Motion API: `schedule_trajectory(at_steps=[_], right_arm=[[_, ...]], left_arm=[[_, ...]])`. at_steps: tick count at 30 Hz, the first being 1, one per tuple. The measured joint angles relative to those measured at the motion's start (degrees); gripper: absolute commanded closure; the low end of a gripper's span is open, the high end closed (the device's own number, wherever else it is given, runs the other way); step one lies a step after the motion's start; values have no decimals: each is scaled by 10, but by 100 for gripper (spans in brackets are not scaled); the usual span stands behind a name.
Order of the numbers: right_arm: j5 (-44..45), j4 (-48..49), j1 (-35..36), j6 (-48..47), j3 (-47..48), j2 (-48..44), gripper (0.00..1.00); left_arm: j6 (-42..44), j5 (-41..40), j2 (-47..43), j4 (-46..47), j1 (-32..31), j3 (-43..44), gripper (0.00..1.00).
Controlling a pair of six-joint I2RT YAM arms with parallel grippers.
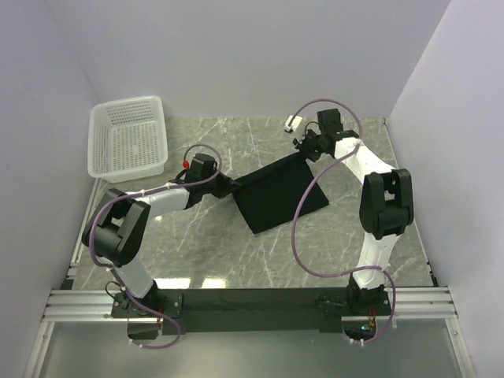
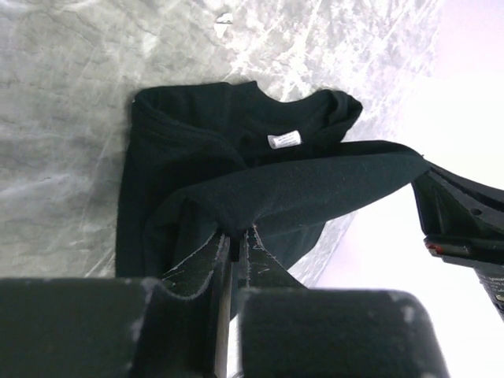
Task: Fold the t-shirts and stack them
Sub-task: Fold the T-shirt at the center of the board.
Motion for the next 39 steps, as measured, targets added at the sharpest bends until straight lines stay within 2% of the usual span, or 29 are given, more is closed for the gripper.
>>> schedule_trajectory(at_steps=[1, 3, 4, 6, 10, 16, 21, 25, 29, 32, 35, 37, 39], right_arm=[[3, 0, 1, 3, 1, 3, 79], [11, 1, 2, 10, 3, 9, 49], [18, 3, 3, 17, 7, 11, 45], [33, 13, 4, 28, 15, 14, 37], [57, 37, 4, 67, 33, 14, 36], [68, 61, 4, 112, 45, 14, 36], [22, -1, 1, 87, 47, 5, 39], [-16, -62, -7, 54, 19, -38, 45], [-47, -113, -28, 38, -37, -101, 59], [-60, -137, -40, 35, -81, -136, 64], [-68, -154, -47, 36, -125, -158, 69], [-70, -160, -48, 38, -151, -166, 70], [-72, -167, -49, 43, -169, -169, 71]], left_arm=[[0, 0, 1, -1, 0, 0, 77], [5, 0, 2, -8, 1, 3, 63], [6, -2, 2, -12, 2, 4, 54], [10, -10, 2, -22, 4, 9, 48], [21, -31, -10, -46, 9, 21, 41], [62, -47, -64, -58, 12, 35, 40], [105, -35, -110, -38, 11, 31, 40], [118, -23, -129, -23, -13, 0, 44], [113, -15, -132, -18, -68, -43, 50], [99, -12, -126, -7, -115, -64, 54], [90, -4, -98, 16, -148, -63, 56], [84, -1, -74, 26, -160, -58, 63], [80, 0, -50, 28, -168, -52, 63]])
